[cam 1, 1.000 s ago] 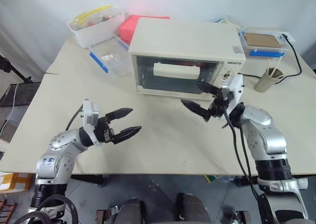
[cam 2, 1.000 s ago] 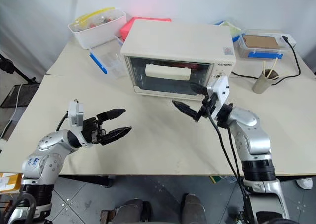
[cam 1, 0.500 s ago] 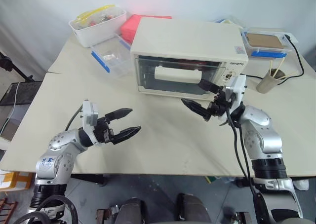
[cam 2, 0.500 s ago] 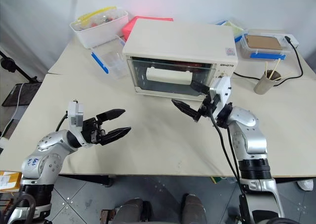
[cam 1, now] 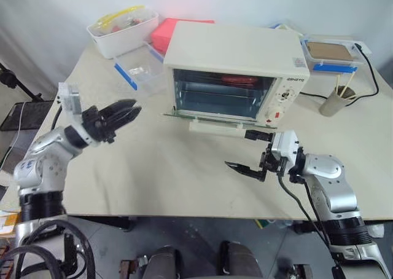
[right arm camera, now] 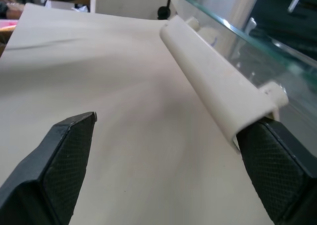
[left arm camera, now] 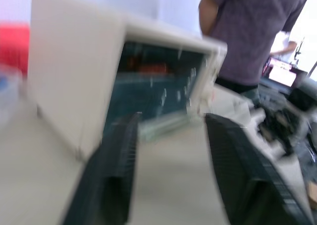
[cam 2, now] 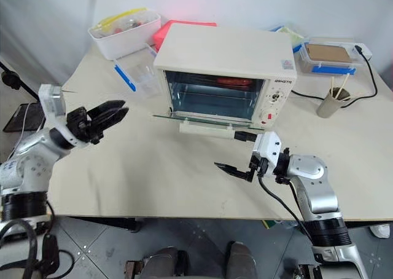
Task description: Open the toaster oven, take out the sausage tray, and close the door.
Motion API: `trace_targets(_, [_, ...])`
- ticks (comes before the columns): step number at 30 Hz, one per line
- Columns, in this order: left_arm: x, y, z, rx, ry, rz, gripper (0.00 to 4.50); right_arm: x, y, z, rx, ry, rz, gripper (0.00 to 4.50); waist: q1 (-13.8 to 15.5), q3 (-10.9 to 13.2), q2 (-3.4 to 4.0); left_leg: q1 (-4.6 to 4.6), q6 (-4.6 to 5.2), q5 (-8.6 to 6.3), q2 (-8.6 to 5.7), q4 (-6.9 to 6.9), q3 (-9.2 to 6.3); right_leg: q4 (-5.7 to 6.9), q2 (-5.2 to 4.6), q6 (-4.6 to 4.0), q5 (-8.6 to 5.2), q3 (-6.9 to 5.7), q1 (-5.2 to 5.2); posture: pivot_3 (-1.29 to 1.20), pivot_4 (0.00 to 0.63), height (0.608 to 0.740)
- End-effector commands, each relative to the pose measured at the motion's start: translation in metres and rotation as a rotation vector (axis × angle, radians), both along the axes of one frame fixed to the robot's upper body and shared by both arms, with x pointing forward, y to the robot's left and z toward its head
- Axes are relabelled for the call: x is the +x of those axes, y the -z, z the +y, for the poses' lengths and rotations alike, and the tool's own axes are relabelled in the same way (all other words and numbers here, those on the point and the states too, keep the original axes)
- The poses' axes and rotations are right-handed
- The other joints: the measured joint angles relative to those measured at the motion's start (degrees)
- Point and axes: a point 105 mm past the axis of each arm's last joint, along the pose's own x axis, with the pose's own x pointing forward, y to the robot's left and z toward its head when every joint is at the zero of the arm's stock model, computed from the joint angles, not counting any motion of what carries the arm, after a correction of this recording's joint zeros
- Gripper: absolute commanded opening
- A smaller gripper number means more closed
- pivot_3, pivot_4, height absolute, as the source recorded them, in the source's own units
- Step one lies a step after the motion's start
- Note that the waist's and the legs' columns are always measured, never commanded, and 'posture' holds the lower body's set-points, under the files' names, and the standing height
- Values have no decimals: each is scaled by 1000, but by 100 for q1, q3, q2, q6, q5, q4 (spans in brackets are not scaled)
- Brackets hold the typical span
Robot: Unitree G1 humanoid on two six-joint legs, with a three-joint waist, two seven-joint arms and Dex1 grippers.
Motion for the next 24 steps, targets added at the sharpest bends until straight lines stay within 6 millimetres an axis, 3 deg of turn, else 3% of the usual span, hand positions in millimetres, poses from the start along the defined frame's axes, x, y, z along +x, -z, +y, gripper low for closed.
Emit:
trace_targets(1, [16, -1, -13, 15, -18, -44, 711, -5, -1, 3, -29, -35, -46, 4500, -1, 2, -3, -2, -1, 1, 1, 0, 15, -2, 2, 0, 0, -5, 0, 0, 150, 740])
trace_targets(3, [24, 0, -23, 31, -9, -60, 63, -6, 1, 3, -38, -38, -46, 4500, -10, 5, -9, -3, -2, 1, 4, 0, 21, -2, 4, 0, 0, -11, 0, 0, 150, 740])
trace_targets(9, [42, 10, -57, 36, 26, -77, 24, -8, 4, 1, -49, -33, -50, 4500, -10, 10, -16, -3, -2, 2, 4, 0, 28, -5, 5, 0, 0, -11, 0, 0, 150, 740])
trace_targets(14, [41, 27, -83, 84, 114, -70, 24, -14, 11, -6, -53, 10, -46, 4500, 2, 13, -23, -4, -1, 2, 4, 0, 27, -6, 5, 0, 0, -13, 0, 0, 150, 740])
trace_targets(21, [27, 54, -92, 175, 197, -52, 24, -47, 34, -38, -41, 198, 19, 4500, 72, 15, -26, -7, 0, 2, 2, 1, 25, -10, 3, 1, 0, -14, 1, 0, 150, 740])
trace_targets(24, [23, 64, -90, 186, 197, -34, 24, -70, 48, -62, -42, 333, 77, 4500, 95, 16, -27, -6, 0, 2, 3, 2, 27, -12, 3, 0, 0, -13, 2, 0, 150, 740])
